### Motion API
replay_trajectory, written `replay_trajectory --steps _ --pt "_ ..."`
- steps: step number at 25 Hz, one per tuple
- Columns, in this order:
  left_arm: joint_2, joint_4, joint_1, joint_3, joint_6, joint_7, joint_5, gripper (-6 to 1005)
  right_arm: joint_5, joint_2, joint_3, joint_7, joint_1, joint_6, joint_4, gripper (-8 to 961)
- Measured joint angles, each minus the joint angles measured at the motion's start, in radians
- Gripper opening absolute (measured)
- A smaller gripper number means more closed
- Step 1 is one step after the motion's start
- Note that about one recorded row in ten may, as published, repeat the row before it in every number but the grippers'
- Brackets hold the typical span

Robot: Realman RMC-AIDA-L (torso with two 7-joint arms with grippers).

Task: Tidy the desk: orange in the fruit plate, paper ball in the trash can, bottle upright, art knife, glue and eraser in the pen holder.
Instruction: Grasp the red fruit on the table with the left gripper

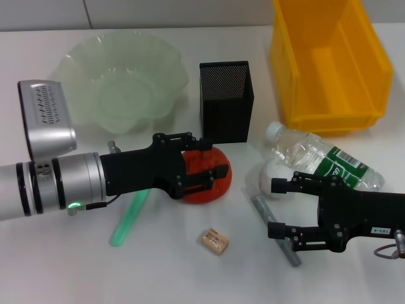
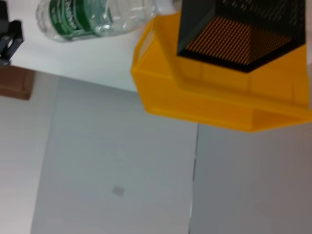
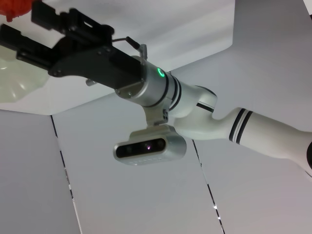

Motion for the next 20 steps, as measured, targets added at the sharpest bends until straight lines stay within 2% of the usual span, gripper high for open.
replay_trajectory --steps 14,20 --pt "0.000 -0.006 -0.004 0.015 -0.071 -0.002 -0.004 726 0.000 0.000 0.000 -0.014 0.002 0.001 0.002 828" --pt "0.000 -0.006 -0.004 0.075 -0.122 -0.001 -0.004 719 0.000 0.000 0.000 -0.014 0.008 0.011 0.002 829"
